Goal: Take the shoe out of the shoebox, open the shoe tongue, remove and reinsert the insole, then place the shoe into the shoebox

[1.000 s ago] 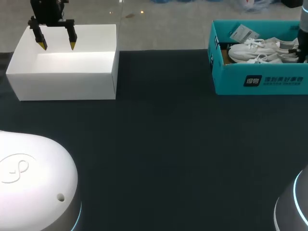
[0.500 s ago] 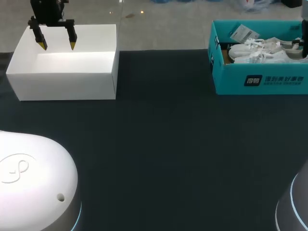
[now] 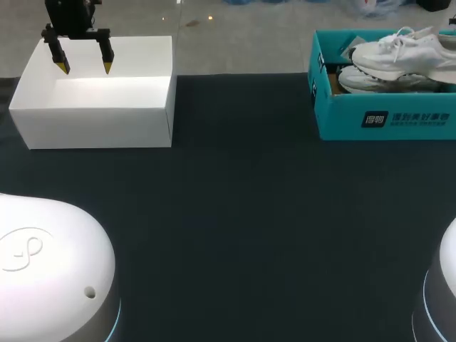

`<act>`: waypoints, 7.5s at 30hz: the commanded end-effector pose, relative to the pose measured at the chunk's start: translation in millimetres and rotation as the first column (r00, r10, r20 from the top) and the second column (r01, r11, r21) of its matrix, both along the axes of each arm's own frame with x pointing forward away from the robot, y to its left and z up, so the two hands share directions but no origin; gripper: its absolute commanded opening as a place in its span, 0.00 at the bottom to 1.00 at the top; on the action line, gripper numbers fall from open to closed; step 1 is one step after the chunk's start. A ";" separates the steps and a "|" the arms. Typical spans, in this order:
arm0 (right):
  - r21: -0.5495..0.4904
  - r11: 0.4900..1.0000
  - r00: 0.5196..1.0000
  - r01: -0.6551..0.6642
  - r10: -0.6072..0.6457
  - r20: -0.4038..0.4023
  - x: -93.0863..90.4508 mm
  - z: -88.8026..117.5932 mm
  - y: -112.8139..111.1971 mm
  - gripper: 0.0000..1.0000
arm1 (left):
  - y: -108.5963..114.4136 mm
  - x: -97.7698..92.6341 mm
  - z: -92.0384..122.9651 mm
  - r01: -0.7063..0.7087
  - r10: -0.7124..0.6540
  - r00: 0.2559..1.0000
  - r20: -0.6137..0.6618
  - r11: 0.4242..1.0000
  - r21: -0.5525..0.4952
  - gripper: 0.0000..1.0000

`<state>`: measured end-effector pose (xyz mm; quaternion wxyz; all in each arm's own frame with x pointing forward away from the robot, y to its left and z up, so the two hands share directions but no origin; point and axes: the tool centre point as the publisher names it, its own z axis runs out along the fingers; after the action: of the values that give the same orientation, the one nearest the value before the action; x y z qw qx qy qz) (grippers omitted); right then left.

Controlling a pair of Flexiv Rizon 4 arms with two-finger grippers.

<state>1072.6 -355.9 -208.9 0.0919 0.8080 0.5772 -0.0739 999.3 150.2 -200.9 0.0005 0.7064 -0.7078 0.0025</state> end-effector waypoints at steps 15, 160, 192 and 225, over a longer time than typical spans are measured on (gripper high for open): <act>0.011 1.000 0.998 -0.011 0.010 0.055 -31.8 75.7 29.3 0.00 | -0.1 0.0 0.5 -0.001 0.001 1.000 -0.001 1.000 0.002 1.00; -0.024 0.994 0.989 -0.110 0.107 -0.100 -392.4 -177.3 420.3 0.10 | -0.1 0.0 0.5 -0.001 0.001 1.000 -0.001 1.000 0.002 1.00; 0.428 -0.096 0.032 -0.899 0.959 0.283 -446.2 -83.7 378.6 1.00 | -0.1 0.0 0.5 -0.001 0.001 1.000 -0.001 1.000 0.002 1.00; -0.057 -0.646 -0.553 -0.762 0.602 0.576 -436.5 -85.4 354.1 1.00 | -0.1 0.0 0.5 -0.001 0.001 1.000 -0.001 1.000 0.002 1.00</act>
<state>643.4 4.7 -292.0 -0.0752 0.0667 0.9819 0.1602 999.3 150.2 -200.9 0.0005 0.7064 -0.7078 0.0025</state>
